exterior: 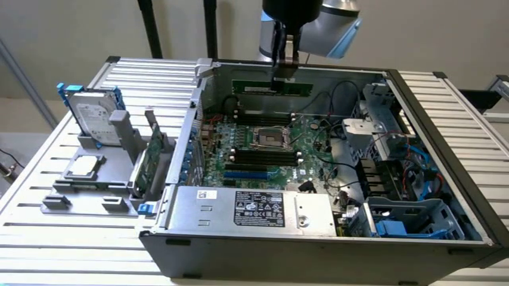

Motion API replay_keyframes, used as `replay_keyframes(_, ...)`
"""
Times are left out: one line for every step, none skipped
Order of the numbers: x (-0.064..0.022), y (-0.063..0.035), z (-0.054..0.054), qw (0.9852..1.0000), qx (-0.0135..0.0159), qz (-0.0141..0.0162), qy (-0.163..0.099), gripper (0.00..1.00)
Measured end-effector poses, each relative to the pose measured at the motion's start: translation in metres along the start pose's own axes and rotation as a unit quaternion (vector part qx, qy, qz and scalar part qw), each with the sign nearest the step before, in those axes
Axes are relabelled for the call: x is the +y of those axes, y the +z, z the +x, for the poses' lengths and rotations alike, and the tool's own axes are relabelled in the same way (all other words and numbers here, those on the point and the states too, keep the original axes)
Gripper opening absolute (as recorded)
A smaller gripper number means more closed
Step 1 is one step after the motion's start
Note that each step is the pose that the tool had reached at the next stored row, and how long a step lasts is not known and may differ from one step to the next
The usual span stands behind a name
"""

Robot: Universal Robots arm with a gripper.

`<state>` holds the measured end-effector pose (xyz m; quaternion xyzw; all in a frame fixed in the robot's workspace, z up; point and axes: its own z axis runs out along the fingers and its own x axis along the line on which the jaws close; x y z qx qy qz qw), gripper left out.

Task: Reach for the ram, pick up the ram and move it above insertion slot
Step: 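Pick up the ram and move it above insertion slot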

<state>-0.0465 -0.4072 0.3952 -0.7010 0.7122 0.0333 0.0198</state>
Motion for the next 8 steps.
replay_keyframes(0.0000, 0.0005, -0.0001, 1.0000, -0.0001, 0.0013, 0.001, 0.13)
replay_keyframes(-0.0001, 0.0005, -0.0003, 1.0000, -0.0001, 0.0016, 0.002, 0.13)
replay_keyframes(-0.0001, 0.0005, -0.0004, 1.0000, 0.0001, 0.0016, 0.002, 0.13)
replay_keyframes(0.0000, 0.0005, -0.0004, 1.0000, 0.0001, 0.0017, 0.002, 0.13)
replay_keyframes(0.0000, 0.0006, -0.0005, 1.0000, 0.0000, 0.0017, 0.002, 0.13)
replay_keyframes(0.0000, 0.0006, -0.0005, 1.0000, 0.0000, 0.0017, 0.002, 0.13)
replay_keyframes(0.0000, 0.0006, -0.0005, 1.0000, 0.0000, 0.0017, 0.003, 0.13)
replay_keyframes(0.0000, 0.0006, -0.0005, 1.0000, 0.0000, 0.0017, 0.002, 0.13)
